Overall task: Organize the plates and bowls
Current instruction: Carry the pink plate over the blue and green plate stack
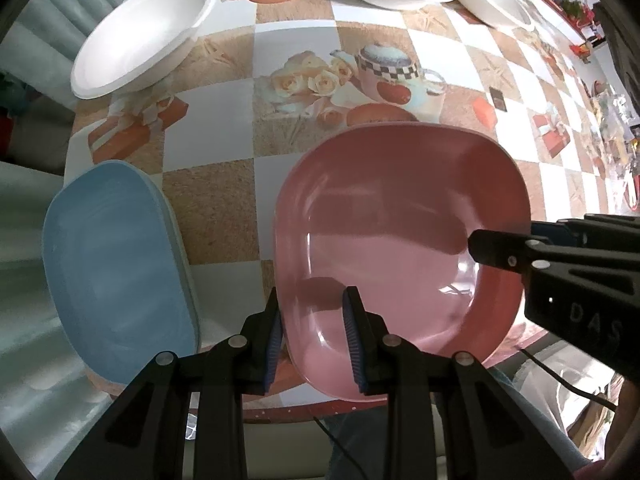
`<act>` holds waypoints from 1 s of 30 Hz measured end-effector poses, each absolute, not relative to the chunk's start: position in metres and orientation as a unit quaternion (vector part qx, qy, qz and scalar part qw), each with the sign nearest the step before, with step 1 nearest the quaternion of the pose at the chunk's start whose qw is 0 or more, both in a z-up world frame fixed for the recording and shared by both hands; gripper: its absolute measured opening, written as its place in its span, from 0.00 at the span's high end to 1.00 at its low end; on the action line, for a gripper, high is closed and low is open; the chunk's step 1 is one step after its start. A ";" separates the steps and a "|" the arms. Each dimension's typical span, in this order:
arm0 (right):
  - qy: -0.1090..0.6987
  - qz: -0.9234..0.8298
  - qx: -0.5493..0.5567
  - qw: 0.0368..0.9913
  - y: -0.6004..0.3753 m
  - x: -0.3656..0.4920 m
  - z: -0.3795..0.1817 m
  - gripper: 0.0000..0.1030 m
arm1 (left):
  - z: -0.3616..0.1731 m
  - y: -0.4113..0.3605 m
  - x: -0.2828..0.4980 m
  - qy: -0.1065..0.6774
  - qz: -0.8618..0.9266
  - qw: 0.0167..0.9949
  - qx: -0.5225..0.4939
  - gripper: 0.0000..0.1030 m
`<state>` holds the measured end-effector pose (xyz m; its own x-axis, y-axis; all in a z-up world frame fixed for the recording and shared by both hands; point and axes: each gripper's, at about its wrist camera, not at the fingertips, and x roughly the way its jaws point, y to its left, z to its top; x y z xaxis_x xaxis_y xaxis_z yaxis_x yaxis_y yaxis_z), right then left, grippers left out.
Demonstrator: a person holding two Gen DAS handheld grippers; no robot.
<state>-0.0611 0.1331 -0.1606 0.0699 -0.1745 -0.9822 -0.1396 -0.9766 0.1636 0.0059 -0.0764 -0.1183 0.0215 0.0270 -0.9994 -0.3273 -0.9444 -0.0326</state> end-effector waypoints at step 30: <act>-0.025 -0.699 0.706 0.115 0.016 -0.101 -0.107 0.74 | -0.054 -0.158 0.006 0.030 0.743 0.019 -0.668 0.70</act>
<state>-0.1008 0.0156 -0.1071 0.0224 -0.1963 -0.9803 0.1245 -0.9723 0.1976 0.0056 -0.1582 -0.0543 -0.1063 -0.0115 -0.9943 -0.0682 -0.9975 0.0188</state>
